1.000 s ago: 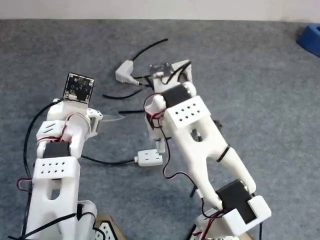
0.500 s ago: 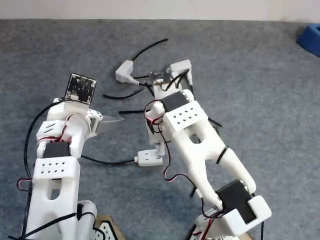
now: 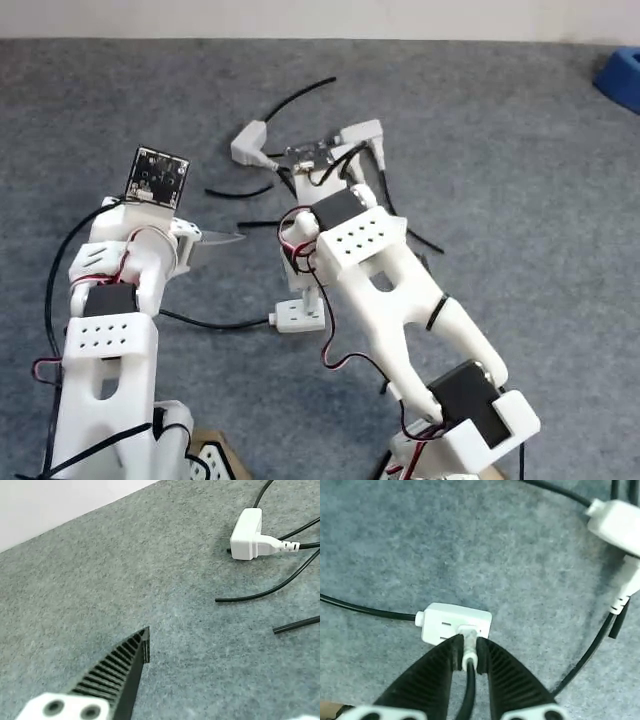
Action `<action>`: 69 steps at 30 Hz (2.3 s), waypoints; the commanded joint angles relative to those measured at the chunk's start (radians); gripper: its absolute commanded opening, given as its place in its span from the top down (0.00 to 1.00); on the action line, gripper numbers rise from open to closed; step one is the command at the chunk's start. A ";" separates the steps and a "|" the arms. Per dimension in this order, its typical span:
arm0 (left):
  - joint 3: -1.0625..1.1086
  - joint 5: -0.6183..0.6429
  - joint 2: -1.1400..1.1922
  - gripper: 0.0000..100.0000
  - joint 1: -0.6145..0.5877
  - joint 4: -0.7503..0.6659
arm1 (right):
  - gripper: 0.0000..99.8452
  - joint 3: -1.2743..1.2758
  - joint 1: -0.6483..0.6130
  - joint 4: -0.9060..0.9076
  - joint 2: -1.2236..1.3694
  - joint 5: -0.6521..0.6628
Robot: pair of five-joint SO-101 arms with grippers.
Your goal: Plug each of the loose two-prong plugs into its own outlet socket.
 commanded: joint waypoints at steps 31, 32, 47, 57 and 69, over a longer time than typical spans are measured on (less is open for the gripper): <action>-0.024 -0.009 -0.016 0.44 -0.024 -0.014 | 0.99 0.051 0.061 -0.022 -0.019 -0.034; -0.024 -0.009 -0.016 0.44 -0.024 -0.014 | 0.99 0.051 0.061 -0.022 -0.019 -0.034; -0.024 -0.011 -0.016 0.44 -0.024 -0.014 | 0.99 0.127 0.053 -0.145 -0.021 -0.017; -0.018 -0.048 -0.016 0.44 -0.022 -0.014 | 0.99 0.111 0.053 -0.151 -0.097 -0.018; 0.035 -0.052 -0.022 0.44 -0.051 -0.021 | 0.99 0.094 0.111 -0.116 -0.331 0.025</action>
